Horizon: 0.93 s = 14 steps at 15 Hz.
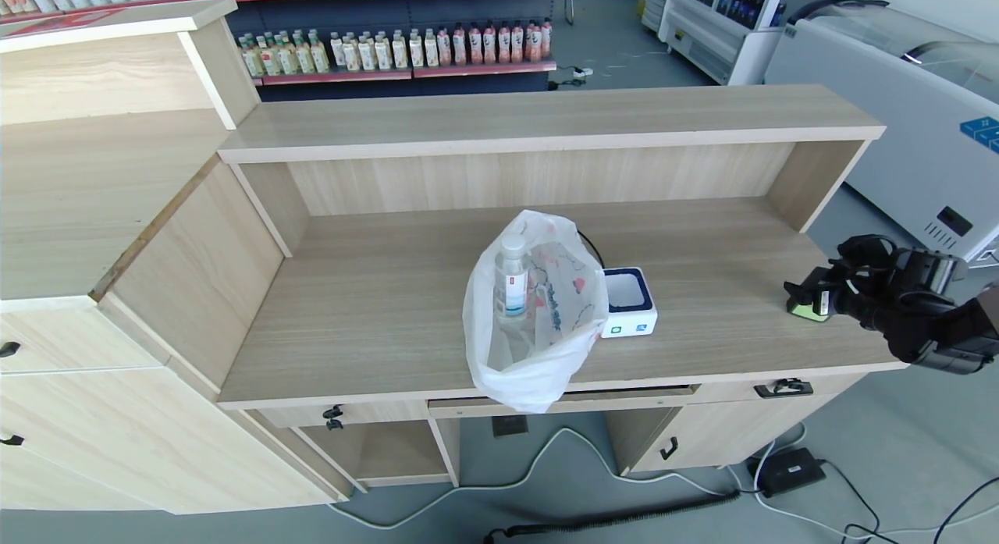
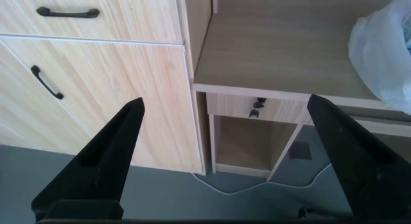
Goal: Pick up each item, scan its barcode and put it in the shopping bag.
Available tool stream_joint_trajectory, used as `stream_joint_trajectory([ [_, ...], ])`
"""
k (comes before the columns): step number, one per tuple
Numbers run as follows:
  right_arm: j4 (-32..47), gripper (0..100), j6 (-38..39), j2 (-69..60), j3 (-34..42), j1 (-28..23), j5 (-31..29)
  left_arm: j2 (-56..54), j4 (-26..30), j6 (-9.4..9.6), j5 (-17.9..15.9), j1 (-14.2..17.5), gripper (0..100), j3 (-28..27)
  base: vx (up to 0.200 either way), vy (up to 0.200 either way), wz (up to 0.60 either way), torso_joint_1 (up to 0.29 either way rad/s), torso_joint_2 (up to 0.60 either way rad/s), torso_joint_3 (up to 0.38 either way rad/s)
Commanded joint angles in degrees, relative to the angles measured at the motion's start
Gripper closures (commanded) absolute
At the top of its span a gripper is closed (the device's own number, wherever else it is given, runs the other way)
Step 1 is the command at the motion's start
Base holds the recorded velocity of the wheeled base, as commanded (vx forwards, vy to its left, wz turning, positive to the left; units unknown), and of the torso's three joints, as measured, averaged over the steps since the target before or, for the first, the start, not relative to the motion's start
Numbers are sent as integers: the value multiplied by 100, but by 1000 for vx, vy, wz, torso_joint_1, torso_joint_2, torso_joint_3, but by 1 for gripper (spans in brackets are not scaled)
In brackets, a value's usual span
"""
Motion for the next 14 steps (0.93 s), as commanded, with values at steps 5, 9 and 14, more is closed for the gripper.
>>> stream_joint_trajectory([
  [5,-11,100,-12,31,2,149,6,-2,-1,-2,4,0,0,0,0,0,0,0,0,0],
  [9,-29,100,-12,-30,-7,158,6,-2,-1,-2,4,0,0,0,0,0,0,0,0,0],
  [14,-29,100,-3,-391,160,167,-12,-2,-1,-2,4,0,0,0,0,0,0,0,0,0],
])
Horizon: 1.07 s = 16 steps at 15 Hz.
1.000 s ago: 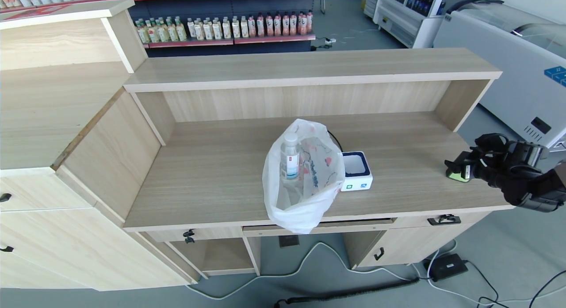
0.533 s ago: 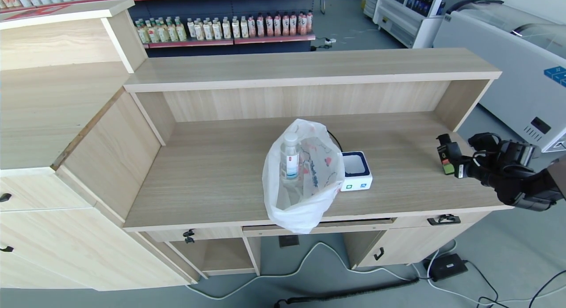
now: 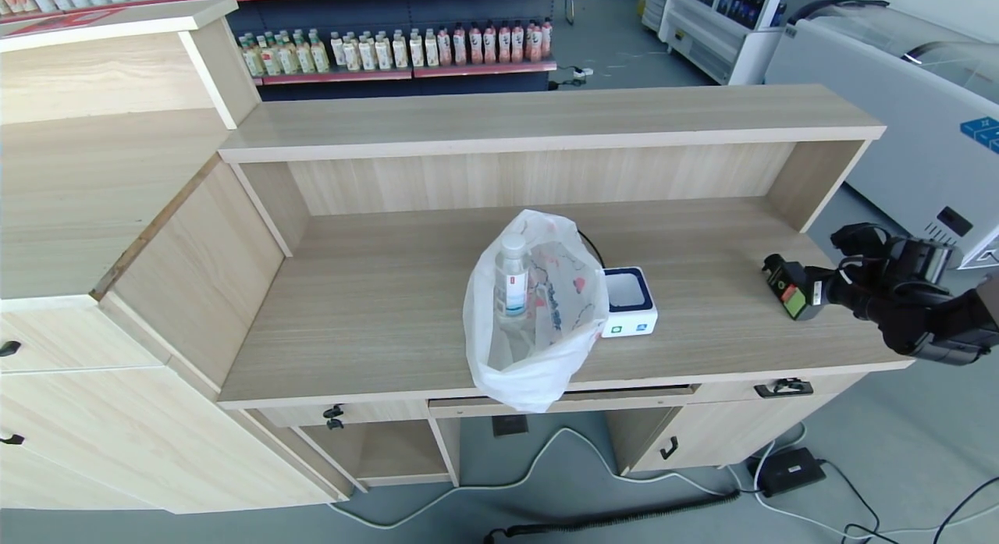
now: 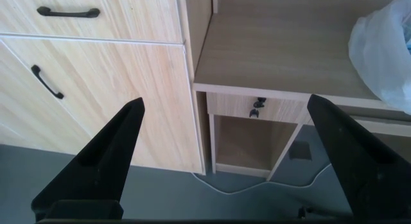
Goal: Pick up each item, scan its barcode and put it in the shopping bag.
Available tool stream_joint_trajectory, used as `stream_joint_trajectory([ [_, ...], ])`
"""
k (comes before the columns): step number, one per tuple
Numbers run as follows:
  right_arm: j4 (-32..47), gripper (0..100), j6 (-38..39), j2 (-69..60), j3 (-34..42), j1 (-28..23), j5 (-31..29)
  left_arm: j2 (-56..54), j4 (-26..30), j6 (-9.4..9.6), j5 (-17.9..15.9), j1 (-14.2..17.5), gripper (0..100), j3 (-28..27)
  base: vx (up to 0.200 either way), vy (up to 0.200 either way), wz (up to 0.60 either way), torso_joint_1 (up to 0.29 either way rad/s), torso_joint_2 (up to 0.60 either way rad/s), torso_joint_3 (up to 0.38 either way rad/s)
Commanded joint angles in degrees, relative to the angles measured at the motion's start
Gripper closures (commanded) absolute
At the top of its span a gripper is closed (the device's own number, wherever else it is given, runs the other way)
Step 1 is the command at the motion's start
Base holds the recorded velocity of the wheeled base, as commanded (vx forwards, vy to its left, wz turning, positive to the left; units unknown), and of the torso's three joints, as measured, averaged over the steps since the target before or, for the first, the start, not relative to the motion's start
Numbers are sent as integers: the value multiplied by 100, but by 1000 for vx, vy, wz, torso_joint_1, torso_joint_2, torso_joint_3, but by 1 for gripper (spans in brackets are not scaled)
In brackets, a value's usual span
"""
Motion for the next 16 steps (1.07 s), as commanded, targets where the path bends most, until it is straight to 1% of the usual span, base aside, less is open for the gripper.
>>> stream_joint_trajectory([
  [1,2,100,-10,-166,72,-10,-25,-2,-4,-2,4,0,0,0,0,0,0,0,0,0],
  [3,2,100,16,-262,72,-2,-156,-2,-4,-2,4,0,0,0,0,0,0,0,0,0],
  [4,11,100,113,-315,81,-2,-376,-2,-4,-2,4,0,0,0,0,0,0,0,0,0],
  [5,11,0,174,-333,81,-2,-429,-2,-4,-2,4,0,0,0,0,0,0,0,0,0],
  [6,72,0,552,-438,20,7,-561,-2,-4,-2,4,0,0,0,0,0,0,0,0,0],
  [8,362,0,605,-579,46,-37,-569,-2,-4,-2,4,0,0,0,0,0,0,0,0,0],
  [9,600,0,754,-605,2,-72,-622,-2,-4,-2,4,0,0,0,0,0,0,0,0,0],
  [11,1048,0,1167,-579,-147,-72,-912,-2,-4,-2,4,0,0,0,0,0,0,0,0,0],
  [12,1672,0,1598,-552,-288,-72,-1150,-2,-4,-2,4,0,0,0,0,0,0,0,0,0],
  [13,2050,0,1897,-517,-455,-63,-1211,-2,-4,-2,4,0,0,0,0,0,0,0,0,0],
  [14,2340,0,2117,-473,-666,-37,-1290,-2,-4,-2,4,0,0,0,0,0,0,0,0,0],
  [16,2604,0,2169,-350,-1044,-10,-1334,-2,-4,-2,4,0,0,0,0,0,0,0,0,0],
])
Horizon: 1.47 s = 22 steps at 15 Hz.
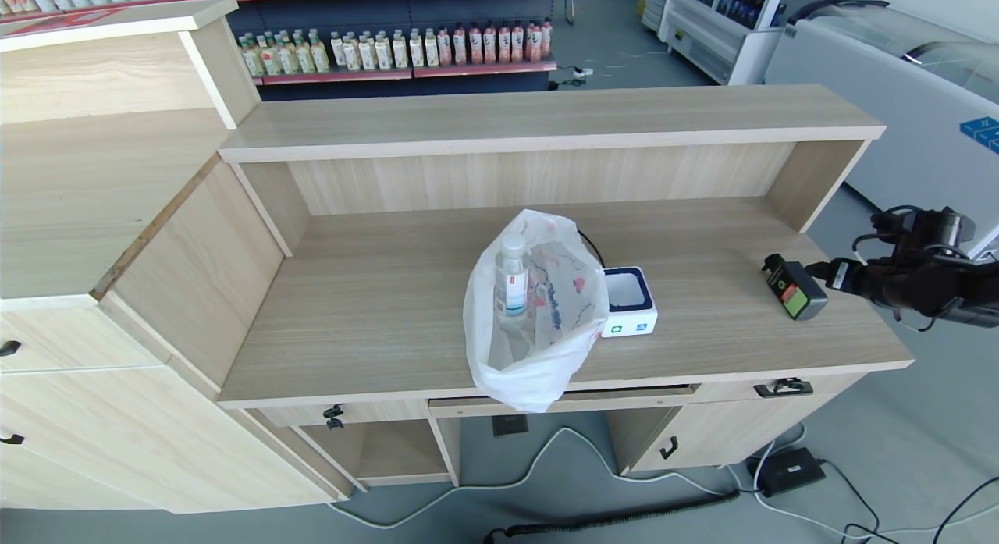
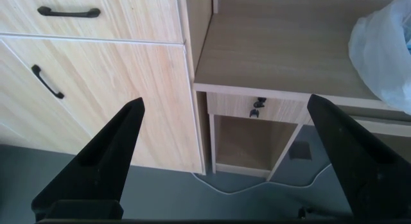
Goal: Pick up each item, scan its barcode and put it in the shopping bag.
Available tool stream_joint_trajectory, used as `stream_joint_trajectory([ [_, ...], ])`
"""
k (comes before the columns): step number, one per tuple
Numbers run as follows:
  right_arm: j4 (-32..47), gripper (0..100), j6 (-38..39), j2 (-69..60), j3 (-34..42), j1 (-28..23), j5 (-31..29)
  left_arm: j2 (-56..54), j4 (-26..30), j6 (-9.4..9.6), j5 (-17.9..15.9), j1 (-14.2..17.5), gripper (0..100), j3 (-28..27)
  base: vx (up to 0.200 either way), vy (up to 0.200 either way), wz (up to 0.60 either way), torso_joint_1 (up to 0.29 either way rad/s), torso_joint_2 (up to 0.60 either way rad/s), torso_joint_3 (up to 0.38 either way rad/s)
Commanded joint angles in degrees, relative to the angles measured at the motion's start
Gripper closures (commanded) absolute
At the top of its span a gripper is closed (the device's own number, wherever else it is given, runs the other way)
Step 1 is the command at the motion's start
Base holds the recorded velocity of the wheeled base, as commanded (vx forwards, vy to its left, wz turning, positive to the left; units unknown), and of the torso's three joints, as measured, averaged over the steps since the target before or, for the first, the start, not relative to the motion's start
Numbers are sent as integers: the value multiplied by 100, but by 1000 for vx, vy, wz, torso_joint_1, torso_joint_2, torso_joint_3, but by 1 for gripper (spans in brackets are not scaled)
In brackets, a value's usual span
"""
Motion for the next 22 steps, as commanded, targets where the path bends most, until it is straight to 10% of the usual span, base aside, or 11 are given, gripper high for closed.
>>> stream_joint_trajectory([
  [1,102,0,24,201,-461,53,-15,-2,-4,-4,2,0,0,0,0,0,0,0,0,0],
  [22,911,0,-662,1370,-1865,624,-24,-2,-4,-4,2,0,0,0,0,0,0,0,0,0],
])
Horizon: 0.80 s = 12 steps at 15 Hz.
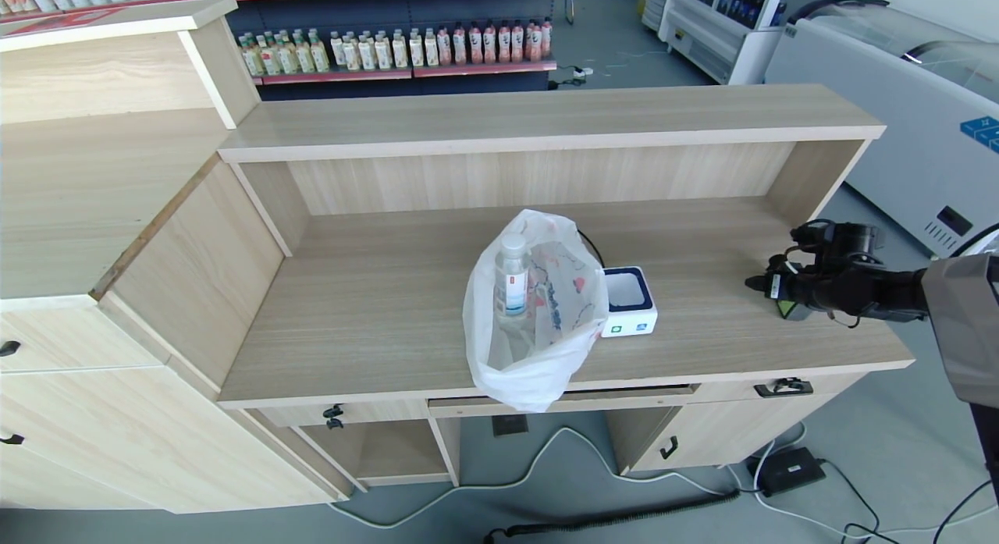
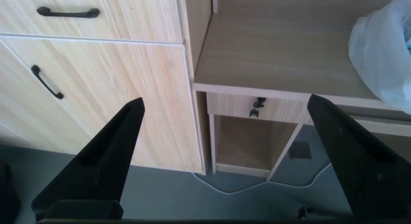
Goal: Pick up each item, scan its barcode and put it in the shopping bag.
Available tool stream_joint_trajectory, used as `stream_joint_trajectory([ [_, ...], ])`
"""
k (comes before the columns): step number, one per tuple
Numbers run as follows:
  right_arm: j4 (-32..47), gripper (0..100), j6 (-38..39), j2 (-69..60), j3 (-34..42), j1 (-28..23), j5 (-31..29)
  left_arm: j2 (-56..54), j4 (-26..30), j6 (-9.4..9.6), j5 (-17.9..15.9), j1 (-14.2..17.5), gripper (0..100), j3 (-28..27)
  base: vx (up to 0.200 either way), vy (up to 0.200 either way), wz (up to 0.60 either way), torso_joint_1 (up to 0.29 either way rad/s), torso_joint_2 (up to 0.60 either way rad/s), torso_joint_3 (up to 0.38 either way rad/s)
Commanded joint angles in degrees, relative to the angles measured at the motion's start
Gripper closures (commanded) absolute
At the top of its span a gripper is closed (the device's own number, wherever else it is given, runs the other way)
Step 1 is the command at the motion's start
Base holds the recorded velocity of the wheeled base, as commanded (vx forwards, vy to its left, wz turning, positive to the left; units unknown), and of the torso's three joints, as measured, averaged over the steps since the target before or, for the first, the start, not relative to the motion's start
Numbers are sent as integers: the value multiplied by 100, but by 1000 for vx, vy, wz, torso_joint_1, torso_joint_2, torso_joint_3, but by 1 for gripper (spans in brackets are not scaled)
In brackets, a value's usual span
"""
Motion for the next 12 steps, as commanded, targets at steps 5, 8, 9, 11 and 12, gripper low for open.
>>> stream_joint_trajectory([
  [5,-34,0,-2,118,-1,-146,10,-2,-1,-2,4,0,0,0,0,0,0,0,0,0],
  [8,-34,0,-2,162,-1,-189,54,-2,-1,-2,4,0,0,0,0,0,0,0,0,0],
  [9,-43,0,-2,171,-1,-189,63,-2,-1,-2,4,0,0,0,0,0,0,0,0,0],
  [11,-8,0,-2,197,-1,-172,177,-2,-1,-2,4,0,0,0,0,0,0,0,0,0],
  [12,-8,0,-2,197,-1,-172,221,-2,-1,-2,4,0,0,0,0,0,0,0,0,0],
])
